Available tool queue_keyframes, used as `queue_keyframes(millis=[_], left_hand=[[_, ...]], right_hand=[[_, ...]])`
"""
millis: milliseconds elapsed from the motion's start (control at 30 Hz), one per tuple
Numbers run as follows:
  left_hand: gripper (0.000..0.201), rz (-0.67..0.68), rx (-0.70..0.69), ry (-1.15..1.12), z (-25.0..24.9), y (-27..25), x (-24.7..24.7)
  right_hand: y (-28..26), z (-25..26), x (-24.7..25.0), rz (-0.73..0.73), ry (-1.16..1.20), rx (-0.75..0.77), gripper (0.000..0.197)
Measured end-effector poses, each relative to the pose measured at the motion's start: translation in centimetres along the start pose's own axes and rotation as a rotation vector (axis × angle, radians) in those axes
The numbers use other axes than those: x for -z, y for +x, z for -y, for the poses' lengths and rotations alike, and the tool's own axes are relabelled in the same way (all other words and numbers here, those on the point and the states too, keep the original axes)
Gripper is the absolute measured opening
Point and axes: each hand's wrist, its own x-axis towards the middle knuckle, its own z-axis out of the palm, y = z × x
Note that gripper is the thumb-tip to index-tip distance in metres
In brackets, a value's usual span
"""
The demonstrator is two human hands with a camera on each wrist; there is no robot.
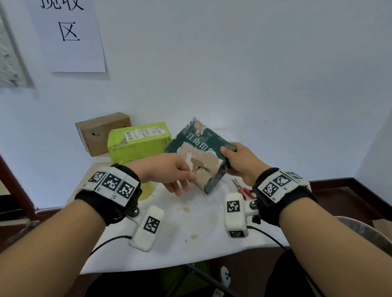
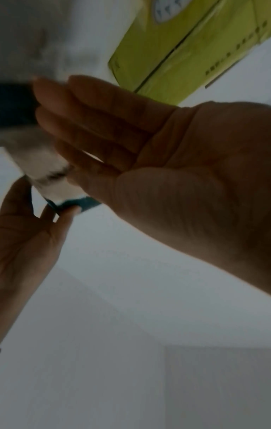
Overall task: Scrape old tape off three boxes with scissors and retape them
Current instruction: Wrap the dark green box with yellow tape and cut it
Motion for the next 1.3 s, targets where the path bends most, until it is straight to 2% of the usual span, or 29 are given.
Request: queue_keyframes(millis=[67,167,200,233,300,333,400,500,567,600,700,767,900,1033,1233,1300], left_hand=[[0.026,-0.072,-0.043,0.099,-0.2,0.1,0.5],[0.019,-0.378,-0.161,0.353,-0.4,0.7,1.5],[0.03,-0.404,-0.207,0.435,-0.2,1.1,1.6],[0.051,-0.36,-0.235,0.531,0.1,1.6,1.7],[0.092,-0.206,-0.179,0.704,0.7,2.5,1.4],[0.104,-0.143,-0.113,0.733,0.8,2.9,1.1],[0.112,-0.077,-0.022,0.668,1.3,3.8,0.3],[0.104,-0.05,-0.038,0.622,1.5,5.1,-1.0],[0.097,-0.07,-0.037,0.669,1.0,5.6,-1.3],[0.093,-0.091,-0.028,0.709,0.7,5.9,-1.3],[0.079,-0.166,-0.01,0.82,0.3,6.9,-1.4],[0.076,-0.193,0.008,0.864,0.1,7.2,-1.8],[0.075,-0.214,-0.004,0.919,-0.4,7.1,-2.1],[0.077,-0.221,0.011,0.865,0.1,6.6,-1.8],[0.076,-0.224,0.013,0.8,0.4,6.2,-1.5],[0.076,-0.219,0.019,0.796,0.3,6.1,-1.5]], right_hand=[[0.0,-0.1,0.0,0.035,-0.061,-0.023,0.031],[0.3,0.1,0.1,0.024,-0.115,-0.003,0.033],[0.3,0.1,0.0,0.015,-0.121,0.012,0.033],[0.4,0.1,0.0,0.007,-0.122,0.032,0.033],[0.5,-0.1,-0.2,0.006,-0.128,0.075,0.034],[0.5,-0.3,-0.3,0.012,-0.13,0.086,0.034],[0.5,-0.5,-0.3,0.029,-0.152,0.081,0.035],[0.8,-1.3,1.0,-0.043,-0.26,0.033,0.033],[1.1,-2.2,2.5,-0.137,-0.38,-0.005,0.03],[1.3,-2.7,3.4,-0.139,-0.474,-0.046,0.029],[1.0,-3.9,4.9,0.046,-0.864,-0.229,0.033],[0.8,-4.3,5.2,0.16,-1.013,-0.276,0.04],[1.1,-5.1,4.9,0.158,-1.058,-0.271,0.054],[1.9,-5.6,4.3,0.155,-1.106,-0.275,0.053],[1.8,-4.8,4.7,0.208,-1.177,-0.267,0.025],[2.1,-5.2,5.0,0.22,-1.093,-0.273,0.015]])
